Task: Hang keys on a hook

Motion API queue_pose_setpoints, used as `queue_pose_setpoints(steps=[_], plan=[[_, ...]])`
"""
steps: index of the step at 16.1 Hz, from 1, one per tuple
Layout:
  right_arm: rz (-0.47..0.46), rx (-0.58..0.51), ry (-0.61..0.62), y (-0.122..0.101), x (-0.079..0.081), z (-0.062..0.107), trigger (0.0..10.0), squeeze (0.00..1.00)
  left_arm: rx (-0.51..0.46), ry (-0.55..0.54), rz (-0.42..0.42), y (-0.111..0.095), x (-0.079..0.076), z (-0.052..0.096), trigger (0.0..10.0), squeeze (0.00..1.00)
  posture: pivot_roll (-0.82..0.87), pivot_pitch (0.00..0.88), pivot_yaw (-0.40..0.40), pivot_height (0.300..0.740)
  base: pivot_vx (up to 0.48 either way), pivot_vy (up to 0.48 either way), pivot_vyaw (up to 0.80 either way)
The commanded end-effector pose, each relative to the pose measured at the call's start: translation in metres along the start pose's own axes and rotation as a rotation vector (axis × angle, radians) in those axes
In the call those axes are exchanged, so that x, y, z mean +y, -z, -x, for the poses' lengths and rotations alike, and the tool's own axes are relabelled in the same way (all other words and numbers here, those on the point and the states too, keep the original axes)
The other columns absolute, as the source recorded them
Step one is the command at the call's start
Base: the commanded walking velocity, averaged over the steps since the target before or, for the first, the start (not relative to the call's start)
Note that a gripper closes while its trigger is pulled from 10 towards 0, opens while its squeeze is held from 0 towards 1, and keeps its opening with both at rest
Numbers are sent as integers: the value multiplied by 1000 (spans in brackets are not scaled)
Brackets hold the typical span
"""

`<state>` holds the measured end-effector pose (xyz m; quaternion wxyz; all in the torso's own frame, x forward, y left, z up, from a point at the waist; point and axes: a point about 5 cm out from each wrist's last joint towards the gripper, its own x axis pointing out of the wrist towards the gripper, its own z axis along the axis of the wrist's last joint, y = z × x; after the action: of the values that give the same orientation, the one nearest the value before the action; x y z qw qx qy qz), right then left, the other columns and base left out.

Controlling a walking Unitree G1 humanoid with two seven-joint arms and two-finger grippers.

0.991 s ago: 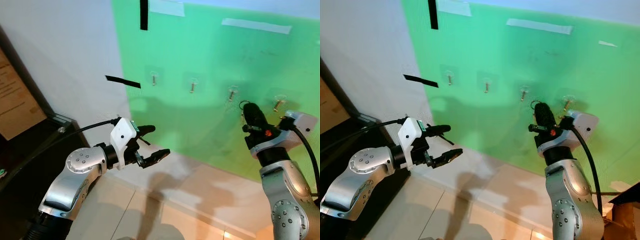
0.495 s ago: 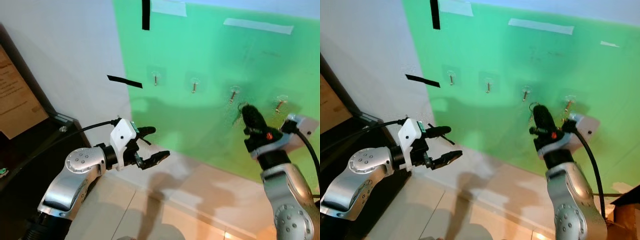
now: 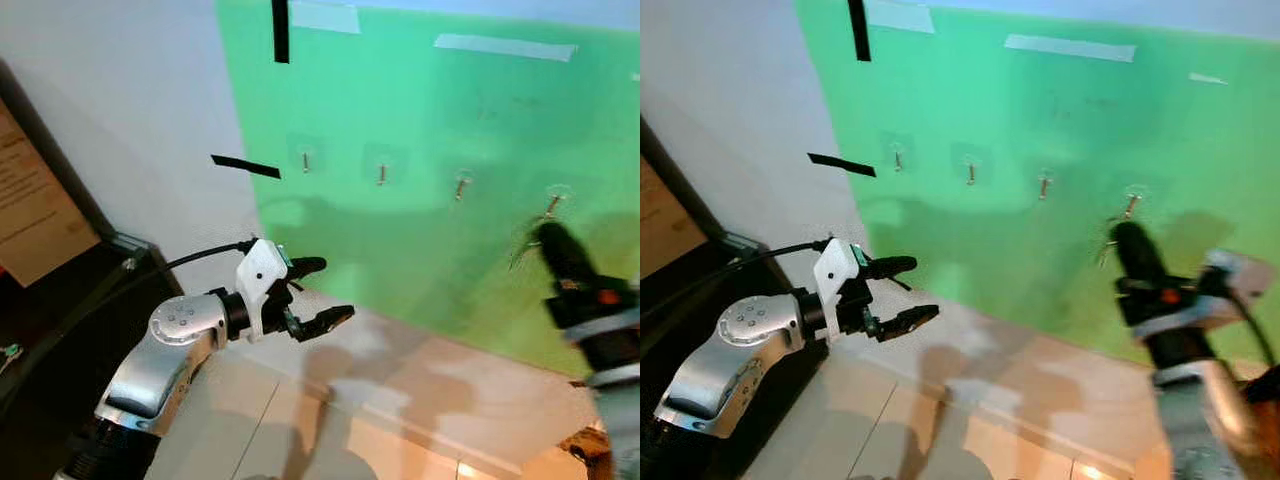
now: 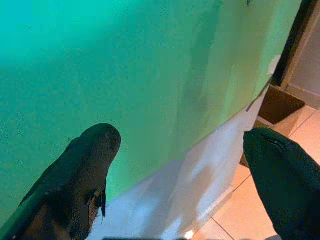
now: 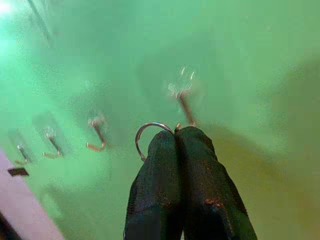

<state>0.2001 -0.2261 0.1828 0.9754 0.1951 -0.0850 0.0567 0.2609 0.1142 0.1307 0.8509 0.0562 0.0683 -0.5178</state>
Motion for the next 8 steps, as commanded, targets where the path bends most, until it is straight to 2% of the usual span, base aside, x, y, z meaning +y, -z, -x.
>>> queue_pose_setpoints(steps=[1, 3, 8], plan=[[-10, -11, -42, -5, 5, 1, 10000, 0, 0, 3, -6, 0, 1, 0, 10000, 0, -163, 0, 80, 740, 0, 0, 0], [-7, -9, -59, -7, 6, 0, 10000, 0, -3, 9, -2, 0, 1, -2, 10000, 0, -165, 0, 76, 740, 0, 0, 0], [-16, -14, 7, -9, -4, -5, 10000, 0, -6, 16, -1, 0, 1, -4, 10000, 0, -165, 0, 77, 740, 0, 0, 0]])
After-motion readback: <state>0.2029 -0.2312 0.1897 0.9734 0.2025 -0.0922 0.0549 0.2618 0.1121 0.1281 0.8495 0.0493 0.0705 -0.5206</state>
